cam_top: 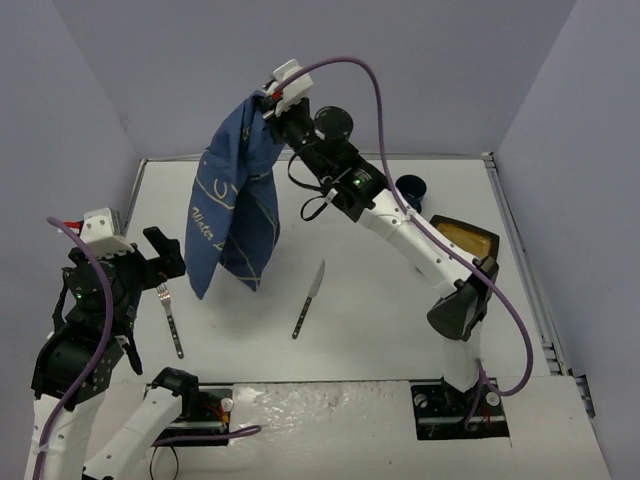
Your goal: Set the dinner table for one person
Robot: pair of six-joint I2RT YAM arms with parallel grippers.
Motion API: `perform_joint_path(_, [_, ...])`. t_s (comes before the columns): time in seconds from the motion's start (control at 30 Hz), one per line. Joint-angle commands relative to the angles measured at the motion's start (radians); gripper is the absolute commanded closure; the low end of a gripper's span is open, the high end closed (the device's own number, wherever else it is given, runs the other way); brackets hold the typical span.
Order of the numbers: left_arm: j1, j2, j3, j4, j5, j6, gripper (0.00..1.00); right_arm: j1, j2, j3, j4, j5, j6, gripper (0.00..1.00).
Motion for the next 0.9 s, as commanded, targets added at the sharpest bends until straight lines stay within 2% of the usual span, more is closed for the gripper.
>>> perform_joint_path(0.0, [-0.004, 0.041, -0.006, -0.011, 0.035, 0.009, 0.03, 0.039, 0.059, -0.038, -0.050, 0.277, 0.076, 1.00])
perform_joint_path(0.07, [-0.004, 0.065, -0.026, -0.009, 0.058, 0.007, 0.03, 0.041, 0.082, -0.070, -0.093, 0.346, 0.138, 1.00])
perform_joint_path(0.17, [-0.004, 0.133, -0.100, 0.010, 0.111, -0.003, 0.03, 0.006, 0.143, -0.206, -0.148, 0.372, 0.279, 1.00])
perform_joint_path(0.37, [-0.003, 0.299, -0.199, 0.096, 0.181, -0.048, 0.03, -0.093, 0.290, -0.300, -0.232, 0.209, 0.504, 1.00])
perform_joint_path(0.47, [0.016, 0.394, -0.223, 0.170, 0.182, -0.098, 0.03, -0.127, 0.329, -0.334, -0.232, 0.147, 0.524, 1.00])
perform_joint_path(0.6, [0.103, 0.546, -0.213, 0.241, 0.228, -0.116, 0.03, -0.138, 0.345, -0.357, -0.231, 0.060, 0.518, 1.00])
perform_joint_path(0.73, [0.194, 0.700, -0.159, 0.221, 0.291, -0.164, 0.03, -0.152, 0.344, -0.379, -0.224, 0.002, 0.521, 1.00])
perform_joint_path(0.87, [0.232, 0.719, -0.185, 0.209, 0.274, -0.288, 0.03, -0.164, 0.335, -0.423, -0.188, -0.073, 0.533, 1.00])
